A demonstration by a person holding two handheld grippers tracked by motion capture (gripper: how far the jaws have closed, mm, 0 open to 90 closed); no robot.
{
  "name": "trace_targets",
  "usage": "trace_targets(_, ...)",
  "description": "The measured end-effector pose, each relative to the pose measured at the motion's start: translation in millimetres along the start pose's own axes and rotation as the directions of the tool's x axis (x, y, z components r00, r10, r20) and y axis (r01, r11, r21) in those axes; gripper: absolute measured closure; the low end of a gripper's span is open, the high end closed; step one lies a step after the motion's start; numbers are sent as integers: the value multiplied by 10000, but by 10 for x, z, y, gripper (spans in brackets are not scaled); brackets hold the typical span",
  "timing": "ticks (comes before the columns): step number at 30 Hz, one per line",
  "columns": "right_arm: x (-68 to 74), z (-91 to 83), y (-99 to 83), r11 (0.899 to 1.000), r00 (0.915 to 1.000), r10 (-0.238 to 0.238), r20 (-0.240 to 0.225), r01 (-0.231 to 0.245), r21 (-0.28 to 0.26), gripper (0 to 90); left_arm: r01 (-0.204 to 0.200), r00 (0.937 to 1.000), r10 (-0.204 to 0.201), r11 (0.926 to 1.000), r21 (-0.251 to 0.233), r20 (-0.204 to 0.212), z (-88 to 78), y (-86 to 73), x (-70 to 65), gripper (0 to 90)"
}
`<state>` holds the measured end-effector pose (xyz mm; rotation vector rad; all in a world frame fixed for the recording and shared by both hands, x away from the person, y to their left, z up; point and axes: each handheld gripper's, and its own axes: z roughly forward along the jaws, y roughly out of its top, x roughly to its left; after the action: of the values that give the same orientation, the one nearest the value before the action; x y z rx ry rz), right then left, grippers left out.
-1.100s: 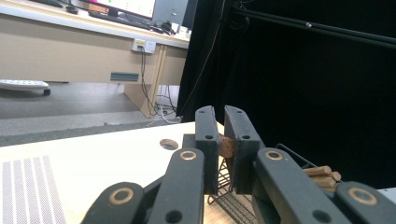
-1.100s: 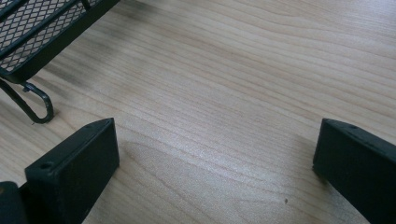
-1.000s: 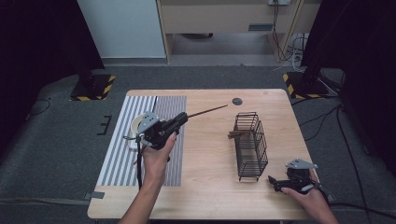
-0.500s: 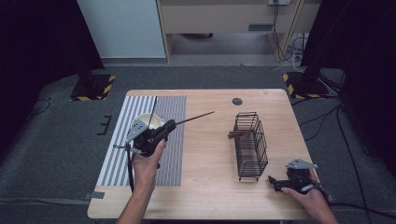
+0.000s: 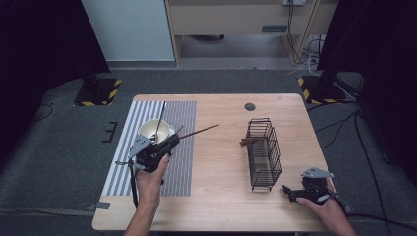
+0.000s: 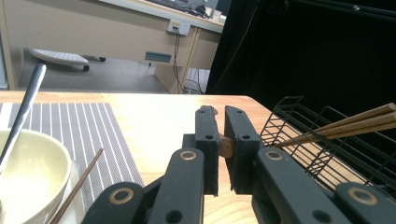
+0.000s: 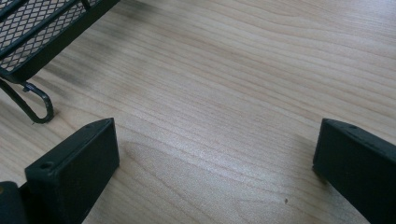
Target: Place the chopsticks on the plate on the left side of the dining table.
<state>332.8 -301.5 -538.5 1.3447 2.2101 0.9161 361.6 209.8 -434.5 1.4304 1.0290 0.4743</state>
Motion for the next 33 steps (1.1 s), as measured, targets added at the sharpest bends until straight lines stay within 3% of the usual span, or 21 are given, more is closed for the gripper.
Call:
trace_targets(22,0,0,0,10000,10000,2,-1,-2,1,2,-11,9981,26,9997,236,-614,-207,-143,224,840)
trace_targets(33,0,0,0,10000,10000,1,-1,-1,1,2,351,9937,-326,9991,220,-1070,-366,-187,429,839)
